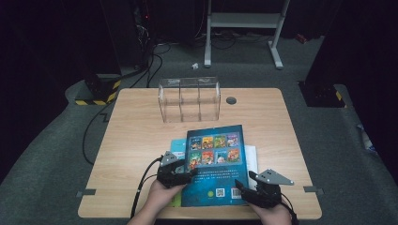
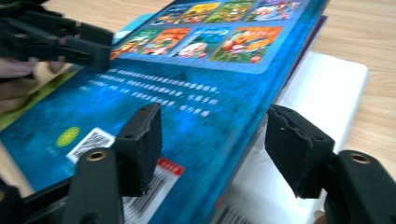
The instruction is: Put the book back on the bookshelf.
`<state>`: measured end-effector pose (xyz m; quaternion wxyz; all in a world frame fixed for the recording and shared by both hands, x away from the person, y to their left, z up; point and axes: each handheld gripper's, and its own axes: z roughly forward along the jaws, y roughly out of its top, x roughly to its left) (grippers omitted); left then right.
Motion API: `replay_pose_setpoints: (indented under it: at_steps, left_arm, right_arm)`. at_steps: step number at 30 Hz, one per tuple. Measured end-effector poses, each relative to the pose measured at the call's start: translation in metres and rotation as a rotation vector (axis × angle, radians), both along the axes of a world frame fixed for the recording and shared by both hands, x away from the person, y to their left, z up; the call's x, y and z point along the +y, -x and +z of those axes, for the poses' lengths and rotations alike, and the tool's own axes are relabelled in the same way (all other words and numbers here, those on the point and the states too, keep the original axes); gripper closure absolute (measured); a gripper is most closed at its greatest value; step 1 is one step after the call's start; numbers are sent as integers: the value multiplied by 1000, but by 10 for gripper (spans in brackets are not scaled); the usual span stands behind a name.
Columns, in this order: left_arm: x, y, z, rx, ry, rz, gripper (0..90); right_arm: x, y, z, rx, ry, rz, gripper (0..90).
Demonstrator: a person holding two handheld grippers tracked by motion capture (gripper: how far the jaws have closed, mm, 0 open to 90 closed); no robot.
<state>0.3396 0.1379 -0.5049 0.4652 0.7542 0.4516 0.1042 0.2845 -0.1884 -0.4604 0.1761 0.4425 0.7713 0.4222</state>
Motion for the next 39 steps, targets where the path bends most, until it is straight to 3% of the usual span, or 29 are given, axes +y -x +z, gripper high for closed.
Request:
replay_pose_setpoints:
  at_steps: [3,9,11,15,18,23,26,29,33,39]
  left_arm:
    - [2,8,0,6,2,-5,279]
    - [3,28,-1,19,14,-7,280]
    - [3,30,-1,19,16,-9,279]
    - [5,37,-2,28,22,-13,281]
    - [7,36,-3,37,23,-14,275]
    - [8,31,-4,55,46,-1,285]
    - [11,24,-3,65,34,0,274]
    - [15,18,-3,73,43,-3,353]
    - [14,13,-4,58,41,-5,354]
    - [0,12,-2,35,53,-24,353]
  right_arm:
    - [-3,-13,0,13,-32,-31,310]
    - [-2,-37,-2,31,-57,-39,324]
    - [-1,-42,-3,37,-64,-40,332]
    - [4,-63,-9,98,-92,-32,337]
    - [5,-66,-9,108,-94,-31,339]
    - [5,-64,-7,127,-97,-37,376]
    - [9,-57,-8,130,-94,-12,395]
    - [13,-47,-7,129,-82,-35,396]
    - [12,-36,-5,132,-71,-25,393]
    - [2,-32,-5,129,-91,-72,339]
